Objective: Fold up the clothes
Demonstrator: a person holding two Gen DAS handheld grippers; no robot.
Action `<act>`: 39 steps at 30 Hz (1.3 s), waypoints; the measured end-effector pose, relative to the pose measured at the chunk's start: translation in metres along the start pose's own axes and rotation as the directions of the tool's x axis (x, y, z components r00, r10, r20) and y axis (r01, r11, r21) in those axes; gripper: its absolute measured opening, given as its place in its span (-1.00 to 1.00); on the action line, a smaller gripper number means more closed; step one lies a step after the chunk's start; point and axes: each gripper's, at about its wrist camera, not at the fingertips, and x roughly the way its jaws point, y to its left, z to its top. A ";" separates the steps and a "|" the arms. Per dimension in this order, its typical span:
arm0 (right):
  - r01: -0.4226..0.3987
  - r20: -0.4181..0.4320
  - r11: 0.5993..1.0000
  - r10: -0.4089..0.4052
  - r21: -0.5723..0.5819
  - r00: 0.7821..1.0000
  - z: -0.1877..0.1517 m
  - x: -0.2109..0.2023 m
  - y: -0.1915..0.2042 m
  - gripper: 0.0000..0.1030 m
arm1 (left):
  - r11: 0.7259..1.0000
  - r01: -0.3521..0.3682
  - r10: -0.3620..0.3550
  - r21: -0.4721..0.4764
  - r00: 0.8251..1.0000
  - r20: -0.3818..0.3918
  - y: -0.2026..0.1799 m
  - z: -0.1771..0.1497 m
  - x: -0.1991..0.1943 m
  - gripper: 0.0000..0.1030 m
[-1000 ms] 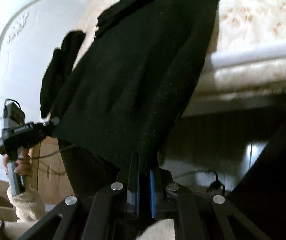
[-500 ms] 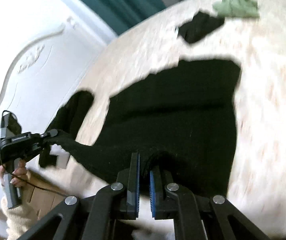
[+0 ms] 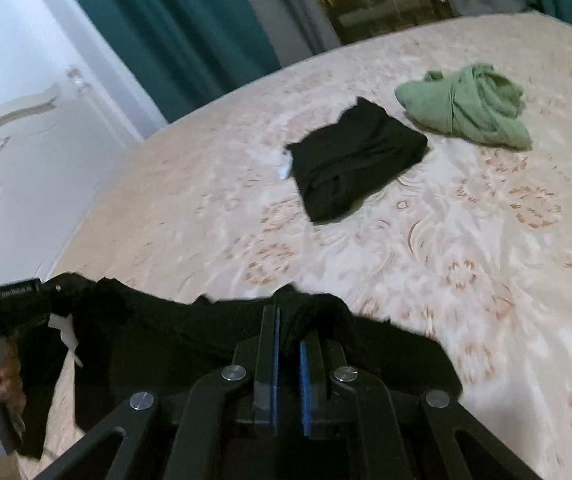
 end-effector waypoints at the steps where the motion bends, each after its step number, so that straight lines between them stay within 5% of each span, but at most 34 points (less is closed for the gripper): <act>1: 0.003 -0.001 1.000 -0.003 0.015 1.000 0.004 0.010 -0.007 -0.88 | 1.000 0.002 -0.002 -0.013 1.000 0.002 0.003 0.000 0.007 -0.92; 10: 0.033 -0.039 0.997 -0.031 0.065 0.999 -0.005 0.060 -0.032 -0.88 | 0.993 0.019 -0.020 -0.113 1.000 -0.012 0.027 -0.008 0.045 -0.92; 21: -0.016 0.058 1.000 0.016 0.009 0.998 0.001 0.013 -0.013 -0.88 | 0.987 0.147 -0.140 -0.066 0.985 0.098 0.011 0.004 -0.009 -0.92; 30: -0.189 0.065 0.980 0.193 -0.054 0.979 -0.080 -0.101 0.014 -0.88 | 0.940 0.340 -0.339 0.001 0.936 0.098 0.057 -0.076 -0.136 -0.92; 39: -0.273 -0.008 0.938 0.278 -0.215 0.961 -0.200 -0.221 0.082 -0.88 | 0.976 0.198 -0.200 0.085 0.980 0.019 0.090 -0.199 -0.271 -0.92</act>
